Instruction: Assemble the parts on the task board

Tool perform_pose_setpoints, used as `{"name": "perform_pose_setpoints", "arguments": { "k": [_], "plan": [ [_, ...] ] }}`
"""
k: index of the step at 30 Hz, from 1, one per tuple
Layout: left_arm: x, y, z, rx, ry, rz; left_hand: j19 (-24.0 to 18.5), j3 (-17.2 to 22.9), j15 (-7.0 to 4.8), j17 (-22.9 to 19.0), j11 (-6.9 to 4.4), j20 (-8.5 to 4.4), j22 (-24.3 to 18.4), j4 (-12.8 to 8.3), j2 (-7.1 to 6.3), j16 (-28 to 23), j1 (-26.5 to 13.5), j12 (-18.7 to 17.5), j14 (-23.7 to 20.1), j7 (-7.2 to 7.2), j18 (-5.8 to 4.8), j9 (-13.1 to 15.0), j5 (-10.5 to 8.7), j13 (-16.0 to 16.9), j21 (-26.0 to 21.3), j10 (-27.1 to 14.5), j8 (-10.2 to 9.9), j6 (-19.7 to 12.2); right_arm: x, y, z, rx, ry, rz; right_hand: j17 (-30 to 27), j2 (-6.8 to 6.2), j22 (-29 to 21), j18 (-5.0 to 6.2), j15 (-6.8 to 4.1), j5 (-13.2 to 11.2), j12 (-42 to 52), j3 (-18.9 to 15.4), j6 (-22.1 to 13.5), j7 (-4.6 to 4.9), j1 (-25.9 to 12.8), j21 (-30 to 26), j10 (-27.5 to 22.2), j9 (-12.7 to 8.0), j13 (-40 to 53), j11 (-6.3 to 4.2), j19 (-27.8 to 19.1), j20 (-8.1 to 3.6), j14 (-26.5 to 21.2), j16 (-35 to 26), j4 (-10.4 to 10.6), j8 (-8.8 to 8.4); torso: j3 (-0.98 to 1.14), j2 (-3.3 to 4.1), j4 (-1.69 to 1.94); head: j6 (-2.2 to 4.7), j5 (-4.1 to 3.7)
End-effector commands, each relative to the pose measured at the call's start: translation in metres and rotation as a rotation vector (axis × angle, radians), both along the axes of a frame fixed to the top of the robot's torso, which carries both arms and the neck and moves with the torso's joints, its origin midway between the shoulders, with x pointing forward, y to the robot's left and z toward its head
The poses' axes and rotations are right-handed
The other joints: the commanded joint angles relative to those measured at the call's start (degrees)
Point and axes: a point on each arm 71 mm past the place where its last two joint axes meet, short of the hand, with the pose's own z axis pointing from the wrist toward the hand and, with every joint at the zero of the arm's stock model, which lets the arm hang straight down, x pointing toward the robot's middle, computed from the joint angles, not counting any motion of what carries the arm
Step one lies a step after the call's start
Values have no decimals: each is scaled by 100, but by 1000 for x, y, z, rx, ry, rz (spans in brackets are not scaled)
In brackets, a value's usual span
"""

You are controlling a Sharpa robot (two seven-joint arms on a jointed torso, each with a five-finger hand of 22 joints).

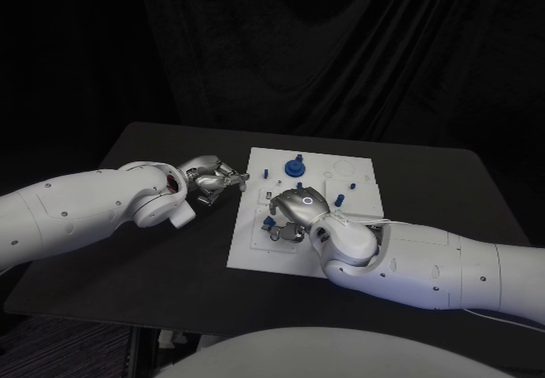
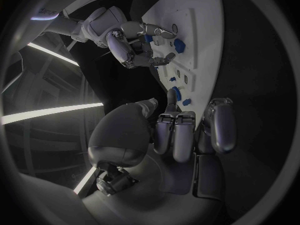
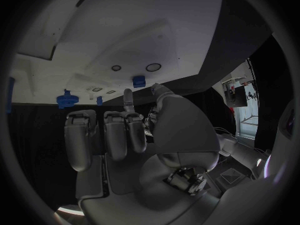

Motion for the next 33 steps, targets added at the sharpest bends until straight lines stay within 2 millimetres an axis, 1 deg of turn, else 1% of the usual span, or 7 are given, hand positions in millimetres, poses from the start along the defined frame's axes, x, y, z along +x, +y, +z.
{"name": "perform_pose_setpoints", "arguments": {
  "k": [1, 6, 14, 20, 25, 32, 33],
  "plan": [
    [0, -2, -1, -12, 10, -10, -33, 44, 10, 1510, 1, 9, 807, 2, -4, 15, 75, 15, 595, 0, 27, -9, 37, 1495, -34, 587, 24, 30, 1, 0, -3, -6, 9, -16, 1508, 69, 1510, -91, -25, -8, 15, 5, 39, -6, 13, 19, 618, -9, 1510, -28, 585, 0, 605, 17, -19, -23, 1, -2, 3, 1, -12],
    [0, -3, -1, -12, 10, -12, -37, 61, 10, 1510, 1, 9, 808, 4, -15, 15, 99, 15, 595, -1, 29, -34, 88, 1495, -41, 587, 39, 32, 2, 2, -4, -10, 12, -8, 1508, 78, 1510, -91, -43, -7, 15, 27, 114, -25, 64, 19, 618, -41, 1510, -47, 585, -16, 605, 17, -91, -43, 7, -4, 14, 1, -14],
    [0, -5, -3, -12, 14, -16, -42, 85, 10, 1510, 0, 9, 809, 5, -22, 15, 131, 15, 595, -2, 31, -65, 151, 1495, -51, 587, 57, 30, 4, 5, -6, -7, 19, 4, 1508, 118, 1510, -91, -73, -5, 15, 156, 251, -53, 345, 19, 618, -136, 1510, -76, 585, -49, 605, 17, -408, -131, 15, -13, -13, 1, 17],
    [0, -5, -4, -12, 17, -18, -52, 102, 9, 1510, -1, 9, 805, 4, -31, 15, 155, 15, 595, -2, 35, -86, 200, 1495, -68, 587, 72, 27, 6, 5, -9, -30, 33, 7, 1508, 115, 1510, -91, -71, -9, 15, 169, 232, -37, 360, 19, 618, -185, 1510, -68, 585, -51, 605, 17, -463, -197, 22, -5, -21, 1, 38],
    [0, -5, -5, -13, 18, -19, -52, 115, 10, 1510, -1, 9, 808, 6, -30, 15, 168, 15, 595, -2, 34, -99, 234, 1495, -68, 587, 82, 27, 8, 5, -11, -33, 46, 10, 1508, 152, 1510, -91, -62, -6, 15, 207, 258, -31, 377, 19, 618, -254, 1510, -59, 585, -46, 605, 17, -514, -273, 22, -4, -5, 1, 28],
    [-1, -6, -8, -14, 22, -20, -56, 138, 9, 1510, -2, 9, 810, 5, -34, 15, 195, 15, 595, -3, 36, -123, 297, 1495, -76, 587, 100, 23, 8, 3, -12, -23, 47, 26, 1508, 229, 1510, -91, -118, -7, 15, 357, 622, -118, 532, 19, 618, -347, 1510, -132, 585, -84, 605, 17, -779, -307, 17, -5, -7, 1, 52],
    [-1, -6, -9, -15, 22, -20, -56, 143, 9, 1510, -3, 9, 810, 1, -38, 15, 204, 15, 595, -4, 36, -127, 309, 1495, -77, 587, 104, 22, 8, 2, -12, -19, 45, 27, 1508, 260, 1510, -91, -149, -6, 15, 431, 755, -164, 646, 19, 618, -335, 1510, -171, 585, -109, 605, 17, -908, -274, 16, -5, -8, 1, 54]
  ]
}}
